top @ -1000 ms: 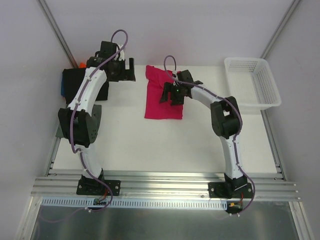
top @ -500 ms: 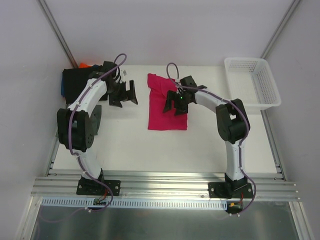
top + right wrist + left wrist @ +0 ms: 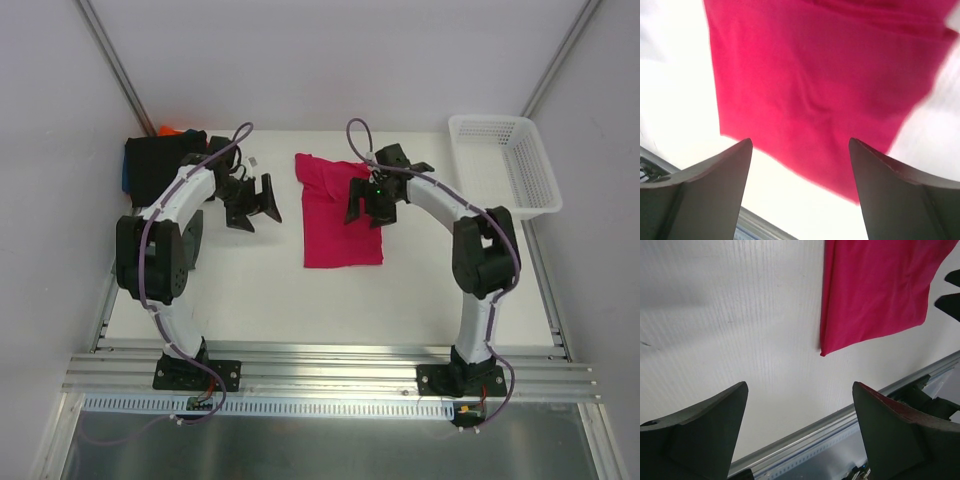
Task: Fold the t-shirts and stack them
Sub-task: Fold the tshirt
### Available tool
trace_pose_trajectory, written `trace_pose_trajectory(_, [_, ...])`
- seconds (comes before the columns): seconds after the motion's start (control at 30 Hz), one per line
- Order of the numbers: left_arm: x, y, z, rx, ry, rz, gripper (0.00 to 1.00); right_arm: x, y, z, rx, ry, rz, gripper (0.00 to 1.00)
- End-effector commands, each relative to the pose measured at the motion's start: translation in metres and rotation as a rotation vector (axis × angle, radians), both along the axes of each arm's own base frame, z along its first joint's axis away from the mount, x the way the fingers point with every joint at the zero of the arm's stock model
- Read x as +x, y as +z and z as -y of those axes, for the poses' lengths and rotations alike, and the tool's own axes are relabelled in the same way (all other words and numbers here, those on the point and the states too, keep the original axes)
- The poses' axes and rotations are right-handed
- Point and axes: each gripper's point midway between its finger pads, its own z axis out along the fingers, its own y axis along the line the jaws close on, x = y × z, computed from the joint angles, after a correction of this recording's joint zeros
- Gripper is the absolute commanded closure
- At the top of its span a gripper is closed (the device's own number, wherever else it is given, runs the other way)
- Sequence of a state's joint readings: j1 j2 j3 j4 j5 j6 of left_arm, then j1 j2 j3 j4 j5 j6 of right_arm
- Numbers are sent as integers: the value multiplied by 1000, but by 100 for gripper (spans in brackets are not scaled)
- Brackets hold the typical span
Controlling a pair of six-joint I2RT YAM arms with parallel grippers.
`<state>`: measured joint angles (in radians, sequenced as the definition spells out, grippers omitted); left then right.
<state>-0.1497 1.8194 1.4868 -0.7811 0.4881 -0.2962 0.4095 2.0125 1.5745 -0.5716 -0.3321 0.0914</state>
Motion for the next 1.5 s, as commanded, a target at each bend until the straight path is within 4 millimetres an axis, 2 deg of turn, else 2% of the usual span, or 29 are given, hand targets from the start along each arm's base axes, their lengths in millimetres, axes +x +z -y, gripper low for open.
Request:
trace_pose_trajectory(0.0, [-14, -7, 11, -57, -10, -62, 15, -30, 38, 26, -47, -4, 56, 18])
trace_pose_trajectory(0.03, [-17, -10, 14, -64, -16, -75, 15, -41, 42, 31, -49, -7, 52, 18])
trace_pose_trajectory(0.07, [-23, -14, 17, -72, -24, -96, 17, -55, 30, 37, -62, -9, 7, 18])
trace_pose_trajectory(0.13, [-30, -21, 22, -73, -35, -125, 18, -72, 23, 41, -55, -18, -45, 19])
trace_pose_trajectory(0.17, [-33, -23, 24, -74, -41, -134, 19, -77, 26, 43, -46, -20, -39, 20])
trace_pose_trajectory(0.23, [-39, -30, 29, -72, -55, -160, 19, -93, 15, 48, -54, -21, -80, 20])
trace_pose_trajectory(0.33, [-45, -37, 39, -61, -78, -171, 19, -101, 7, 51, -47, -19, -93, 20])
trace_pose_trajectory(0.47, [-49, -44, 53, -52, -119, -176, 19, -93, -4, 58, -41, -41, -105, 22])
trace_pose_trajectory(0.7, [-54, -60, 66, -51, -135, -220, 22, -74, -20, 70, -34, -87, -128, 25])
trace_pose_trajectory(0.83, [-57, -70, 77, -59, -153, -257, 25, -72, -24, 66, -5, -91, -144, 28])
trace_pose_trajectory(1.0, [-57, -83, 89, -53, -176, -284, 29, -69, -29, 60, 22, -87, -154, 37])
trace_pose_trajectory(1.27, [-55, -86, 103, -50, -210, -273, 32, -69, -35, 56, 43, -77, -171, 47])
trace_pose_trajectory(1.47, [-55, -87, 107, -44, -220, -268, 35, -68, -38, 50, 66, -75, -189, 50])
